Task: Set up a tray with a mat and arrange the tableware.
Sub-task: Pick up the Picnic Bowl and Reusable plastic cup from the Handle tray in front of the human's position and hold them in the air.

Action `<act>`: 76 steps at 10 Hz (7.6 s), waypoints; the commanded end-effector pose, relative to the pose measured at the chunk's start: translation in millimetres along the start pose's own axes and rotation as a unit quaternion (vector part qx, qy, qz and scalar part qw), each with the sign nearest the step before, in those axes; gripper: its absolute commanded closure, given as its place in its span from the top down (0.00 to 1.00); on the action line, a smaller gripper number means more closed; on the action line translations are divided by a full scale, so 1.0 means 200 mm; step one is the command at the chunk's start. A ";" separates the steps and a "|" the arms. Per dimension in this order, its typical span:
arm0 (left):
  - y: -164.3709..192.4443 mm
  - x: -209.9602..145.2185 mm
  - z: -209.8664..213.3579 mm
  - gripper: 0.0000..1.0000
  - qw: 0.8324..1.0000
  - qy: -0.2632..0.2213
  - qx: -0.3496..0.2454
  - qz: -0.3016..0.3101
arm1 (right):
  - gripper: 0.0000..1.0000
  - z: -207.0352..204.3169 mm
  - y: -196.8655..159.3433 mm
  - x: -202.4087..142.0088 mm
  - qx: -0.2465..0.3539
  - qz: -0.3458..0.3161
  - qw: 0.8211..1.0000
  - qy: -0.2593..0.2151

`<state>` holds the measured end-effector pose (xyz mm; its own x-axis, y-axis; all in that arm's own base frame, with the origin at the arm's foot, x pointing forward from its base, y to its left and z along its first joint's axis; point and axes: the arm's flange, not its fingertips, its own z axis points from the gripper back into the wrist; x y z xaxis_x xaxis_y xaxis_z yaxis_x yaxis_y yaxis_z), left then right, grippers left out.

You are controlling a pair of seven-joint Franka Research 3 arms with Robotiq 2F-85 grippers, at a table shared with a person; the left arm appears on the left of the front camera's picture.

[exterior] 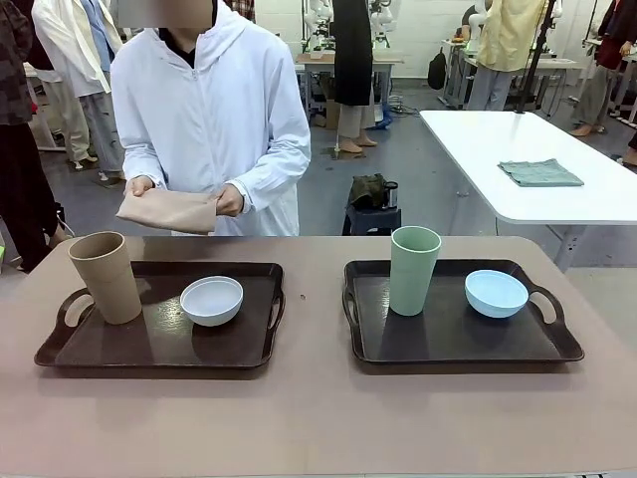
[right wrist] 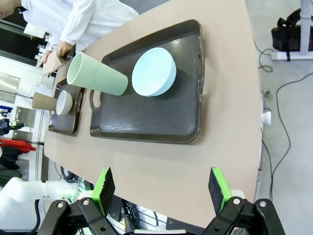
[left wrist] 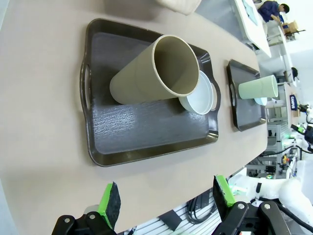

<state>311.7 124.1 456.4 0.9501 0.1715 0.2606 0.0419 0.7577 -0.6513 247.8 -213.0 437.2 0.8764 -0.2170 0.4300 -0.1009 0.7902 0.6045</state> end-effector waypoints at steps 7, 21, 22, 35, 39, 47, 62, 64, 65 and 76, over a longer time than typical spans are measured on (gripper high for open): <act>0.00 -0.01 0.01 1.00 1.000 -0.004 -0.011 -0.007 | 1.00 0.00 -0.01 0.00 0.012 0.003 1.000 -0.005; -0.25 0.08 0.18 1.00 0.952 -0.051 0.050 -0.299 | 1.00 -0.32 1.11 0.33 -0.140 -0.025 0.988 0.056; -0.25 0.12 0.20 1.00 0.939 -0.047 0.057 -0.336 | 1.00 -0.37 1.41 0.33 -0.163 -0.018 0.985 0.047; -0.13 0.43 -0.05 1.00 0.897 0.058 -0.013 -0.438 | 1.00 -1.45 2.33 0.51 -0.230 -0.108 0.967 0.035; -0.13 0.43 -0.05 1.00 0.897 0.058 -0.013 -0.438 | 1.00 -1.45 2.33 0.51 -0.230 -0.108 0.967 0.035; -0.04 0.62 -0.19 1.00 0.728 0.096 -0.048 -0.677 | 1.00 -1.92 2.52 0.56 -0.233 -0.077 0.964 0.104; 0.25 0.89 -0.53 1.00 0.725 0.079 -0.175 -0.662 | 1.00 -2.61 2.57 0.28 -0.255 -0.025 0.947 0.191; 0.25 0.89 -0.53 1.00 0.725 0.079 -0.175 -0.662 | 1.00 -2.61 2.57 0.28 -0.255 -0.025 0.947 0.191; 0.25 0.89 -0.53 1.00 0.725 0.079 -0.175 -0.662 | 1.00 -2.62 2.58 0.28 -0.260 -0.025 0.945 0.195; 0.53 0.73 -0.76 1.00 0.689 -0.014 -0.245 -0.682 | 1.00 -2.97 2.42 0.03 -0.268 0.030 0.925 0.266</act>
<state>508.2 133.8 319.1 -0.0481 -0.5019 0.8636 0.9970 -0.0766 0.0110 480.1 505.4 331.3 0.9995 0.0244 -0.0206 -0.0224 0.9953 0.0941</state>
